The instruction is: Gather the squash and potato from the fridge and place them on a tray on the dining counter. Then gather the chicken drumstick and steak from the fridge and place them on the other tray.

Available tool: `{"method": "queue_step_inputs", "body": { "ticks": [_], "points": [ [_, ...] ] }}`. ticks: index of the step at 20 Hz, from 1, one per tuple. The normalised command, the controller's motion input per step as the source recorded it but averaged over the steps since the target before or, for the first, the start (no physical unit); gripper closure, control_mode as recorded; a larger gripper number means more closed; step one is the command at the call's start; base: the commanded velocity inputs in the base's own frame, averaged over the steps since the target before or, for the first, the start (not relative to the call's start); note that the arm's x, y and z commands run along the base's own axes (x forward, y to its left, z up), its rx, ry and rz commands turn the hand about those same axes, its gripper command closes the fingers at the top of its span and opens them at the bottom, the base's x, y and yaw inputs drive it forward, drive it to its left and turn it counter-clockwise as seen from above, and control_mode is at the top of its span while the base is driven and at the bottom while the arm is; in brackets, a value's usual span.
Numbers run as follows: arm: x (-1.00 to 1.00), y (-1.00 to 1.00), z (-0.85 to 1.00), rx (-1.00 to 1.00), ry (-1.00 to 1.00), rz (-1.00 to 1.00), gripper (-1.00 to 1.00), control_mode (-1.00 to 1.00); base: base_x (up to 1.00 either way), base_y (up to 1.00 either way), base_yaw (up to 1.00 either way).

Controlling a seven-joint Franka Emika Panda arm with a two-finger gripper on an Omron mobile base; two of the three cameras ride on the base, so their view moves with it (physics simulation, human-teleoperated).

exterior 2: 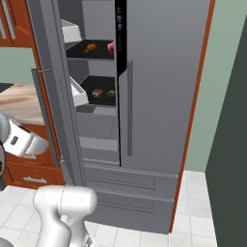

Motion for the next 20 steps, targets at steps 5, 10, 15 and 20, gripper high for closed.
{"method": "queue_step_inputs", "body": {
  "ticks": [5,10,15,20],
  "points": [
    [0.09,-0.69,0.11,0.34,0.11,-0.03,1.00,-1.00,0.00,0.00,0.00],
    [0.30,-0.71,0.00,0.37,0.23,-0.01,1.00,-1.00,0.00,0.00,0.00],
    [0.35,-0.55,0.00,0.38,0.30,0.00,1.00,-1.00,0.00,0.00,0.00],
    [0.38,-0.14,-0.13,0.30,0.24,0.00,1.00,-1.00,0.00,0.00,0.00]
  ]
}}
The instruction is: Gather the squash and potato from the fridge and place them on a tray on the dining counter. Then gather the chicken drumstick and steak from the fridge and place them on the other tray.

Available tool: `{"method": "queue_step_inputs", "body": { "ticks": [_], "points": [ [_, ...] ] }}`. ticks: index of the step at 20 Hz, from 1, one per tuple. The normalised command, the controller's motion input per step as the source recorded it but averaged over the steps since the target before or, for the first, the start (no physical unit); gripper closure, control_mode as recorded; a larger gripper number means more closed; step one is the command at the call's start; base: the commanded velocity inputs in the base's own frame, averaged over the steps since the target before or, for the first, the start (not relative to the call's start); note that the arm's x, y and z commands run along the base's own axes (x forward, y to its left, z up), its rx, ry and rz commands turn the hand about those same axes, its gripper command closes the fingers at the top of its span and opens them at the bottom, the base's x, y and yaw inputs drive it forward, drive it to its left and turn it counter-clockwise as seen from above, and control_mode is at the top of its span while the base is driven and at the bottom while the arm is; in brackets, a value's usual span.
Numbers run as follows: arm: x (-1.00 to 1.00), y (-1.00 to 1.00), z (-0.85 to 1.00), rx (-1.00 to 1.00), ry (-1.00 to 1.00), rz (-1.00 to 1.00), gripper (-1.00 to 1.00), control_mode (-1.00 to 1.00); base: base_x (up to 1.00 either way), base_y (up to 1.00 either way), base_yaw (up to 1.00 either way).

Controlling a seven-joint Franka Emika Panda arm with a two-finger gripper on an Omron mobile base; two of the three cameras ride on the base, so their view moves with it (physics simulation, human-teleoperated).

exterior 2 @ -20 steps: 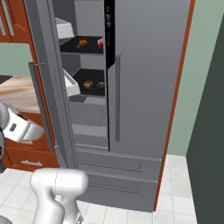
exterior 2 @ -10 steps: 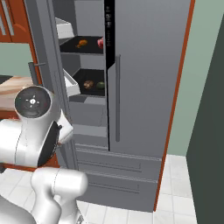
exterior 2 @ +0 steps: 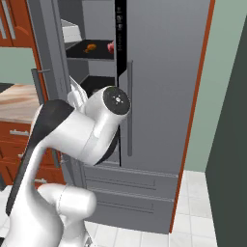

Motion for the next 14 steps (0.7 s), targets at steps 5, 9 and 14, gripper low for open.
{"method": "queue_step_inputs", "body": {
  "ticks": [5,9,14],
  "points": [
    [0.48,0.00,-0.39,0.20,0.16,0.00,1.00,-1.00,0.00,0.00,0.00],
    [0.51,0.00,-0.42,0.15,0.14,0.00,1.00,-1.00,0.00,0.00,0.00],
    [0.46,0.00,-0.39,0.09,0.07,0.00,1.00,-1.00,0.00,0.00,0.00]
  ]
}}
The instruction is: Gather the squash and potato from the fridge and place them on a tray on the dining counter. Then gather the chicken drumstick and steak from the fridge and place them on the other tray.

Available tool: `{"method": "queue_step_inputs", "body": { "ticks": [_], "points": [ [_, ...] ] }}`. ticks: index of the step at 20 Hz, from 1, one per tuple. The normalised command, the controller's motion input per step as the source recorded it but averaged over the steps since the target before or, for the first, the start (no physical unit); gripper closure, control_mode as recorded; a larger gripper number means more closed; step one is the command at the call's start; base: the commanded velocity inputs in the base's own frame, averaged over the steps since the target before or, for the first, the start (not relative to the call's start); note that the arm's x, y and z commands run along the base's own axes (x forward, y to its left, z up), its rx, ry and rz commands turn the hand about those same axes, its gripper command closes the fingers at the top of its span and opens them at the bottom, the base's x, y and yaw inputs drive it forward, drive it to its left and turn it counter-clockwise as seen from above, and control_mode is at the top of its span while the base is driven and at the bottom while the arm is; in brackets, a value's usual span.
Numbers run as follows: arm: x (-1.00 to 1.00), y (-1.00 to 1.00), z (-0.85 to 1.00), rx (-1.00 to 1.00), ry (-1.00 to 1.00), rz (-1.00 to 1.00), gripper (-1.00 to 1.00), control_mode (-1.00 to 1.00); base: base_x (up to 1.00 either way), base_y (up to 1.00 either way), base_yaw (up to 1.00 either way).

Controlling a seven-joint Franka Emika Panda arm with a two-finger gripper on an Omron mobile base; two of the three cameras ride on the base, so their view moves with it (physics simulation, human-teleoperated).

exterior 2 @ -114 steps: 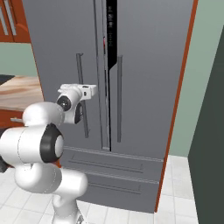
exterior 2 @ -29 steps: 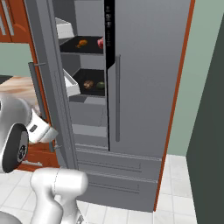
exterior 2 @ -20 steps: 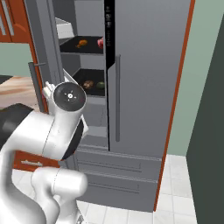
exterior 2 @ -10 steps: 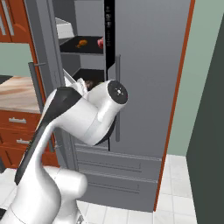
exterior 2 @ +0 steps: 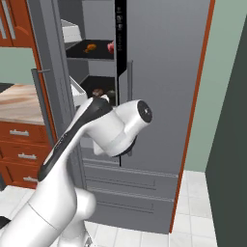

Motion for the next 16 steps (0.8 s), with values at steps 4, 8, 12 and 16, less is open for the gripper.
{"method": "queue_step_inputs", "body": {
  "ticks": [4,8,12,16],
  "points": [
    [0.26,0.09,-0.33,0.03,0.01,0.00,1.00,-1.00,0.00,0.00,0.00],
    [0.12,0.25,-0.33,0.00,0.00,0.00,1.00,-1.00,0.00,0.00,0.00],
    [0.32,0.42,-0.34,0.00,0.00,0.00,1.00,-1.00,0.00,0.00,0.00],
    [0.46,0.40,-0.29,0.00,-0.01,0.00,1.00,-1.00,0.00,0.00,0.00]
  ]
}}
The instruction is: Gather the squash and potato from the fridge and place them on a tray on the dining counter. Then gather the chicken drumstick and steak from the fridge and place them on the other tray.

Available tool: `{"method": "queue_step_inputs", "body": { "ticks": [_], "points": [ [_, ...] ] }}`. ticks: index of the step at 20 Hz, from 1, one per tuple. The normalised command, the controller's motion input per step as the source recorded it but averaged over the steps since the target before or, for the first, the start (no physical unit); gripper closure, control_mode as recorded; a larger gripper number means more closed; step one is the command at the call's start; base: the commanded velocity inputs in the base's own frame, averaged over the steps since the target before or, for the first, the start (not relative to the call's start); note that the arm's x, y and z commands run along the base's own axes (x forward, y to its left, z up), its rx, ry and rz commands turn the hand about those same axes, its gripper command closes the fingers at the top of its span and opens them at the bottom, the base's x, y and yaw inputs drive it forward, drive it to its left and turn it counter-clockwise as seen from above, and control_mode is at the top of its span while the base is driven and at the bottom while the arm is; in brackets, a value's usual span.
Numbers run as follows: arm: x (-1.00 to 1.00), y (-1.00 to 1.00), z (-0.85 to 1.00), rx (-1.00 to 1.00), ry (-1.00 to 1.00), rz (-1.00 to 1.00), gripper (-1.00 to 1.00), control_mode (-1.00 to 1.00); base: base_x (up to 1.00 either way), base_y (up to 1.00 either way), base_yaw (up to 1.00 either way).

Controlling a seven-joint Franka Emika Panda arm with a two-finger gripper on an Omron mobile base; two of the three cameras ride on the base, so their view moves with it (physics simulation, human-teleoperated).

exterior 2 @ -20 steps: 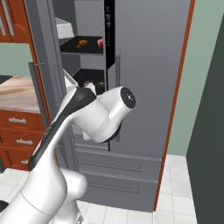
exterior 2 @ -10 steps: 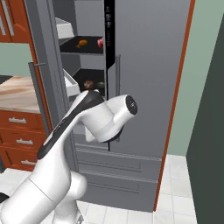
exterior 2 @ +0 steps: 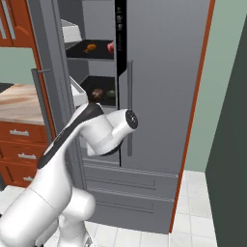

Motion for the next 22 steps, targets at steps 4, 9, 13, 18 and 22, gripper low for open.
{"method": "queue_step_inputs", "body": {
  "ticks": [4,9,13,18,22],
  "points": [
    [0.49,0.12,-0.15,0.00,-0.01,0.00,1.00,-1.00,0.00,0.00,0.00],
    [0.46,0.00,-0.14,0.00,-0.01,0.00,1.00,-1.00,0.00,0.00,0.00],
    [0.26,0.00,-0.31,0.00,-0.03,0.01,1.00,-1.00,0.00,0.00,0.00],
    [0.06,0.00,-0.40,0.01,-0.04,0.02,1.00,-1.00,0.00,0.00,0.00],
    [0.00,0.00,-0.38,0.07,-0.06,0.01,1.00,-1.00,0.00,0.00,0.00]
  ]
}}
